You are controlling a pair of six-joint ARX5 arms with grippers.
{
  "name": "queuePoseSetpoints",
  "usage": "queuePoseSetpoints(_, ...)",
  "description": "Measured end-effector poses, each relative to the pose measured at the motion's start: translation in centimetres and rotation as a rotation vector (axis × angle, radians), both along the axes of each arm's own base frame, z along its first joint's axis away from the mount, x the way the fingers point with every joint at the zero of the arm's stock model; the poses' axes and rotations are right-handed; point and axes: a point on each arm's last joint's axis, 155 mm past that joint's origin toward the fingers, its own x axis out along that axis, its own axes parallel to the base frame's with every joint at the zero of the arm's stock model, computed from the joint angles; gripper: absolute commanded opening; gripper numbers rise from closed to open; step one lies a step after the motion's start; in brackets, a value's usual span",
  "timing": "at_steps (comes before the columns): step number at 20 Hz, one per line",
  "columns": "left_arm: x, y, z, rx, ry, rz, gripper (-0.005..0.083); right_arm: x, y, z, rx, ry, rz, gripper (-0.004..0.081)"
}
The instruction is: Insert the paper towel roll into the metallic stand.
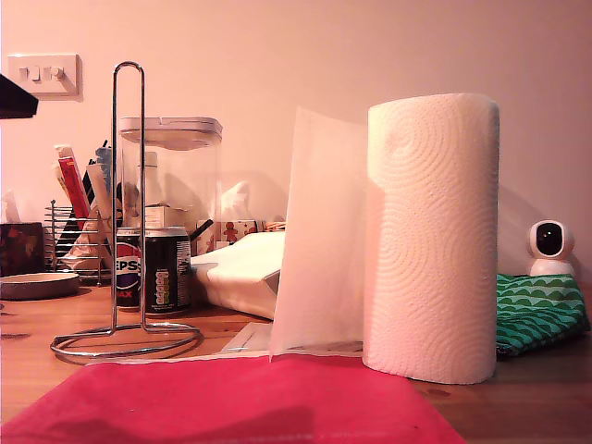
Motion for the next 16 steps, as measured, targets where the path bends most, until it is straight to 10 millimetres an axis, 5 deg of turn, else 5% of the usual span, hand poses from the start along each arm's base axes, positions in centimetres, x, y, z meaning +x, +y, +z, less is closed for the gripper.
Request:
queuePoseSetpoints(3,-0.8,-0.2,1.3,0.091,-0.058,-0.049,-0.0023,-0.5,0.0,-0.9,0.021,0.102,-0.012,-0.0006)
queuePoseSetpoints(5,-1.2,-0.5,2.8,0.121,-0.114,-0.077,-0.0023,-0.6,0.0,0.1,0.036,0.150,-0.020,0.0002)
queuePoseSetpoints(10,-1.7,-1.0,3.0,0.147,-0.147,-0.114,-0.0023,-0.4,0.0,4.4,0.081,0.316,-0.052,0.0224)
queuePoseSetpoints(16,-1.8,-1.0,3.1,0.147,-0.147,-0.114,-0.0023,2.0,1.6,5.0,0.048,0.582,-0.020,0.0359)
